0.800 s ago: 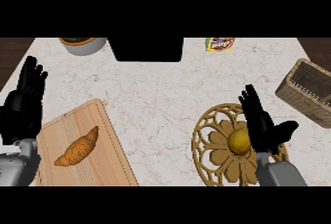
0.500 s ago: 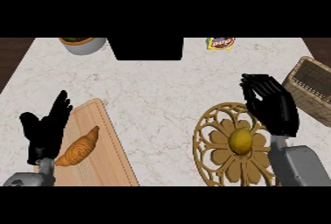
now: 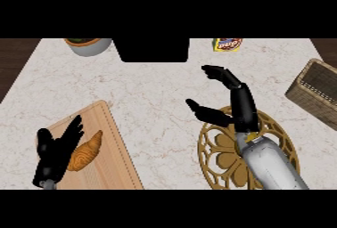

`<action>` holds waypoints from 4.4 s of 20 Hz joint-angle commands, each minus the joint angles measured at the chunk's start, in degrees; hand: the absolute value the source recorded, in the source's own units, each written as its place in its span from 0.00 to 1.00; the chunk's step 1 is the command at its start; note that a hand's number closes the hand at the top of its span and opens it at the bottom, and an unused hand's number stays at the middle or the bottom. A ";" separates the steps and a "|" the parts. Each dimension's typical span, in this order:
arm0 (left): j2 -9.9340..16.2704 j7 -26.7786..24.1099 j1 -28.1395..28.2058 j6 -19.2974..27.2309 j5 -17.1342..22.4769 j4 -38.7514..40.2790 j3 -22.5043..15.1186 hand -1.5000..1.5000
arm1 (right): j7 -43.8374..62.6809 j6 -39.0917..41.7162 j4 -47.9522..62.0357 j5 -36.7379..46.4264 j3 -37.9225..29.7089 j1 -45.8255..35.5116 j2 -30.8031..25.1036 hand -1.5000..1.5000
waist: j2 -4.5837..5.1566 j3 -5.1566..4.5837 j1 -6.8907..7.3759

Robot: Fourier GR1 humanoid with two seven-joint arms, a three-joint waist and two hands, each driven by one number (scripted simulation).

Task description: Pick the lemon from the placemat and place it in the basket

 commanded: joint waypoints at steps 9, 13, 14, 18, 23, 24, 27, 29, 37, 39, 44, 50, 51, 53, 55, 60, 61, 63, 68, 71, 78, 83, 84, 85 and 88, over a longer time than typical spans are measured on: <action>-0.19 2.17 6.33 0.07 0.49 0.39 -0.25 0.50 | 38.40 12.66 -2.48 22.81 4.34 -11.41 -24.33 0.00 | -1.61 -0.91 -3.52; 1.32 1.84 6.68 -0.57 1.19 1.29 1.82 0.50 | 48.48 27.13 -10.85 18.65 4.33 -15.79 -30.57 0.00 | -1.54 -0.81 -4.08; -0.23 1.86 6.44 -0.45 1.13 1.09 0.54 0.50 | 50.28 31.38 -11.81 15.90 3.18 -17.47 -32.27 0.00 | -1.27 -0.75 -3.97; -1.13 0.62 8.15 -0.52 0.81 0.65 -0.23 0.50 | 59.31 43.78 -18.59 4.42 2.18 -17.88 -34.37 0.00 | -1.29 -0.66 -4.41; 1.62 1.22 7.27 -1.73 1.82 0.91 2.68 0.50 | 69.01 53.07 -22.45 -8.94 -1.69 -19.66 -39.94 0.00 | -0.78 -0.53 -3.92; -0.41 1.65 6.52 -0.26 0.21 0.33 0.40 0.50 | 71.38 53.30 -23.36 -10.47 -1.73 -20.70 -40.62 0.00 | -0.64 -0.51 -3.66; 0.61 2.51 6.46 -1.26 1.47 -0.14 1.75 0.50 | 75.11 52.19 -28.28 -15.21 -0.33 -18.81 -43.17 0.00 | -0.73 -0.47 -3.63; -0.22 0.62 6.56 -1.92 1.40 1.33 1.55 0.50 | 74.58 51.38 -28.18 -17.97 -2.47 -18.45 -46.13 0.00 | -0.24 -0.41 -2.79; -0.89 -0.27 4.57 -2.31 -0.59 3.88 0.90 0.50 | 75.75 42.86 -35.87 -19.42 -0.65 -12.56 -48.42 0.00 | 0.30 -0.34 -1.65; -1.62 1.51 4.18 -1.38 -0.35 1.30 0.78 0.50 | 74.37 39.83 -37.52 -16.43 0.43 -8.96 -47.37 0.00 | 0.31 -0.26 -1.39; -1.51 1.91 2.60 -2.03 -1.40 2.83 0.64 0.50 | 70.47 36.86 -36.15 -8.79 3.17 -5.60 -44.10 0.00 | 0.51 -0.24 -0.96; -1.34 1.51 4.17 -2.74 -1.20 1.72 1.45 0.50 | 71.47 38.53 -34.20 -5.31 6.16 -3.85 -42.89 0.00 | 0.44 -0.28 -0.44; -1.59 1.51 1.17 -3.15 -1.47 4.56 1.55 0.50 | 68.28 38.21 -30.11 -3.22 6.94 -4.25 -41.43 0.00 | 0.71 -0.28 -0.31; -1.36 -2.10 6.57 -4.12 -1.14 2.91 1.89 0.50 | 69.01 38.07 -32.62 -3.13 7.49 -1.00 -41.94 0.00 | 0.42 -0.28 -0.43; -3.02 2.76 1.69 -1.85 -2.24 1.99 0.72 0.50 | 68.52 36.86 -30.33 -0.75 8.33 -2.28 -38.30 0.00 | 0.54 -0.25 -0.39; -1.68 1.76 3.89 -4.15 -1.31 2.26 2.31 0.50 | 60.12 33.31 -27.44 7.22 9.35 5.28 -36.61 0.00 | 0.50 -0.19 -0.72; -2.45 0.64 4.31 -4.56 -1.20 2.15 2.07 0.50 | 64.47 35.47 -30.07 5.76 9.12 3.76 -35.58 0.00 | 0.44 -0.23 -0.60; -0.66 -0.11 6.76 -6.08 -0.92 1.15 3.03 0.50 | 63.58 33.29 -29.89 9.50 10.68 5.24 -33.21 0.00 | 0.40 -0.22 -0.34; -3.07 0.84 6.96 -4.19 -2.31 -0.11 1.78 0.50 | 57.84 32.91 -24.44 13.32 9.86 7.82 -31.89 0.00 | 0.50 -0.19 -0.29; -3.55 1.82 5.12 -3.28 -4.00 0.08 1.36 0.50 | 57.86 34.51 -22.61 13.96 8.51 5.99 -29.55 0.00 | 0.52 -0.20 -0.18; -3.74 -2.97 5.28 -5.79 -3.84 5.49 3.10 0.50 | 57.55 35.30 -20.19 18.45 10.04 5.38 -24.44 0.00 | 0.55 -0.25 -0.32; -3.18 1.42 4.93 -5.41 -3.23 1.15 3.97 0.50 | 55.45 38.28 -17.41 17.98 8.04 8.23 -26.48 0.00 | 0.50 -0.21 -0.36; -2.25 0.16 4.79 -7.65 -1.85 3.14 5.01 0.50 | 57.34 38.45 -16.41 18.64 10.07 7.07 -23.75 0.00 | 0.57 -0.24 -0.17; -4.12 1.25 6.56 -5.01 -3.94 -0.24 2.81 0.50 | 55.99 38.50 -15.72 18.65 9.37 8.52 -24.62 0.00 | 0.50 -0.20 -0.17; -4.97 0.79 5.36 -4.67 -5.16 0.94 2.40 0.50 | 54.49 38.40 -12.47 19.94 8.49 8.29 -23.35 0.00 | 0.55 -0.20 -0.28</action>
